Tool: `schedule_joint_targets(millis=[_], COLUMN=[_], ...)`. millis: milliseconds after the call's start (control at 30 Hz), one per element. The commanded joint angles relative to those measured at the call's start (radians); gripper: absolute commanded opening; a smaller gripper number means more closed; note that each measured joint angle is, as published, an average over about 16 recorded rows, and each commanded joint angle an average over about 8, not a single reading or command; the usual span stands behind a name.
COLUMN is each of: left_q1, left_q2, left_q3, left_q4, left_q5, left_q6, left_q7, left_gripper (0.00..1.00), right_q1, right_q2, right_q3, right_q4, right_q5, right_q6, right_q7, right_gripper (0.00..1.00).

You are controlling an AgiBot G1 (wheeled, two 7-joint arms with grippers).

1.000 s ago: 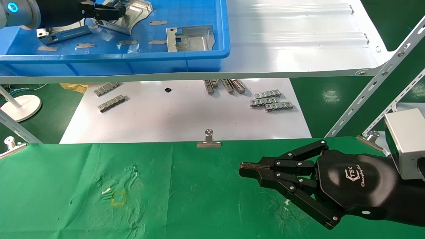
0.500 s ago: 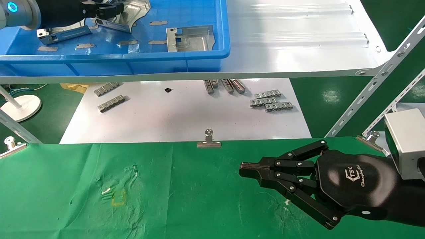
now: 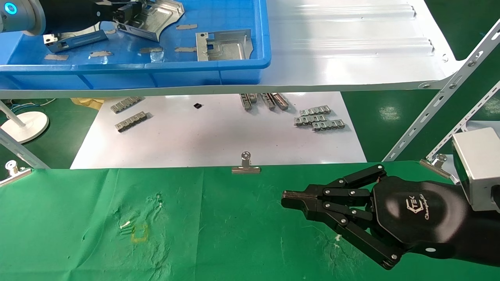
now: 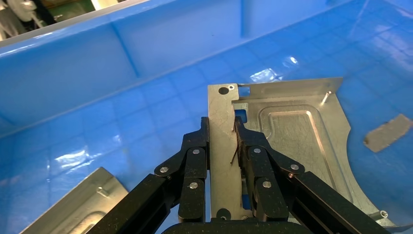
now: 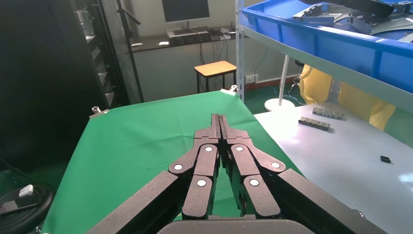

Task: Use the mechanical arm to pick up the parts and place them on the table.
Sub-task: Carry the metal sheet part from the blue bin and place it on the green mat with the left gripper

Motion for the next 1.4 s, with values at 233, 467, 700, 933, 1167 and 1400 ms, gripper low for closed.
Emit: schedule_joint_targets(millis=[233,467,700,933,1167,1400], left_q1=[-0.001,0.026,0.072,0.156,0.323,0.505], left_q2=[-0.059,-0.144,-0.216,-0.274,-0.369,-0.468], left_q3=[-0.049,-0.107,-0.149,-0.168,-0.132,-0.043], left_q4=[-0.051,-0.099,-0.134,-0.199,-0.434,-0.615], left_q5=[-0.073,-0.165,-0.239,-0.311,-0.46,-0.605], left_q6=[0.138,0.389,0.656,0.802,0.813,0.806], left_q7=[0.058,0.168,0.307,0.437,0.516,0.58], left_gripper=[0.0,0.0,0.0,0.0,0.0,0.0], right_q1=[0.0,0.0,0.0,0.0,0.0,0.0], right_q2=[0.0,0.0,0.0,0.0,0.0,0.0], right_q3=[0.0,0.0,0.0,0.0,0.0,0.0], right_q4=[0.0,0.0,0.0,0.0,0.0,0.0], right_q5=[0.0,0.0,0.0,0.0,0.0,0.0], right_q6=[0.0,0.0,0.0,0.0,0.0,0.0], right_q7=[0.0,0.0,0.0,0.0,0.0,0.0], right_gripper=[0.0,0.47,1.0,1.0,1.0,1.0])
